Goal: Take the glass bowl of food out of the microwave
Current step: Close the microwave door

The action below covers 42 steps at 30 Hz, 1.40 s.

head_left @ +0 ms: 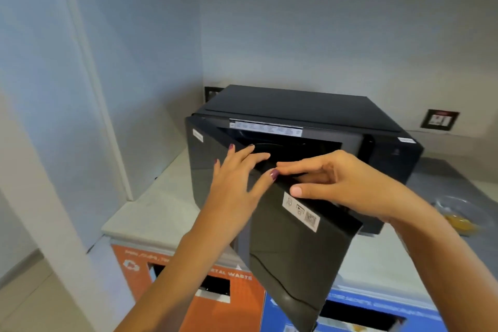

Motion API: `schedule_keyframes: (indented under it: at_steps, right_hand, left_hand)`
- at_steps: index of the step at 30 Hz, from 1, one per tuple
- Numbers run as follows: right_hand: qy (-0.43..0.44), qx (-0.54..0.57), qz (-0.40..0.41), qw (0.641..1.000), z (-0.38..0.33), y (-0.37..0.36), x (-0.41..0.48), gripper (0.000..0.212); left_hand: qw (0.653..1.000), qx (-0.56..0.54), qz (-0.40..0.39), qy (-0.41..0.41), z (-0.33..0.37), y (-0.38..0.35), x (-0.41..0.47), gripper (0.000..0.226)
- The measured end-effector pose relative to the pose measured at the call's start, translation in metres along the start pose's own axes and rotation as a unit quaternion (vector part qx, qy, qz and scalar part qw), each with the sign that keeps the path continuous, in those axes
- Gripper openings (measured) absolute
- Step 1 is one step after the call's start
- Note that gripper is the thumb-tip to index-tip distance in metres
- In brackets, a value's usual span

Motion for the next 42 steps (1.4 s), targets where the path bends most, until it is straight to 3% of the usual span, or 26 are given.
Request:
schedule_keyframes:
  at_steps: [6,9,16,21,27,33,38,42]
  right_hand:
    - [-0.053,-0.291,0.1,0.95,-0.008,0.007,-0.024,0.045]
    - [-0.081,-0.366,0.154,0.914,-0.002,0.003,-0.029,0.046]
    - [-0.104,-0.414,0.233,0.874,0.035,0.025,-0.026,0.042]
    - [-0.081,-0.338,0.262,0.9,0.065,0.038,-0.02,0.054]
    - [-0.067,-0.343,0.244,0.904,0.09,0.053,-0.01,0.052]
    - [-0.084,-0.416,0.21,0.881,0.11,0.062,0.001,0.052]
    - [-0.093,-0.47,0.19,0.857,0.118,0.062,0.007,0.055]
    - [-0.1,-0.462,0.197,0.859,0.12,0.064,0.008,0.056]
  left_hand:
    - [0.995,0.058,0.016,-0.073,0.008,-0.024,0.016,0.069]
    - [0.99,0.094,0.029,-0.099,0.01,-0.034,0.025,0.069]
    - [0.974,0.148,0.068,-0.16,0.021,-0.054,0.048,0.062]
    - [0.965,0.176,0.086,-0.174,0.025,-0.068,0.066,0.063]
    - [0.959,0.196,0.101,-0.179,0.027,-0.077,0.085,0.068]
    - [0.954,0.207,0.117,-0.182,0.029,-0.081,0.098,0.067]
    - [0.955,0.186,0.139,-0.183,0.029,-0.081,0.102,0.06]
    - [0.956,0.168,0.164,-0.177,0.033,-0.077,0.109,0.048]
Point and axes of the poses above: each hand's wrist, its own x-axis towards the middle knuckle, its own y-axis out of the back of the hand, z = x × y, the point moved 8 cm from there along x, towards the middle knuckle, and after that the axes turned 15 degrees about y, right-handed, at the moved point
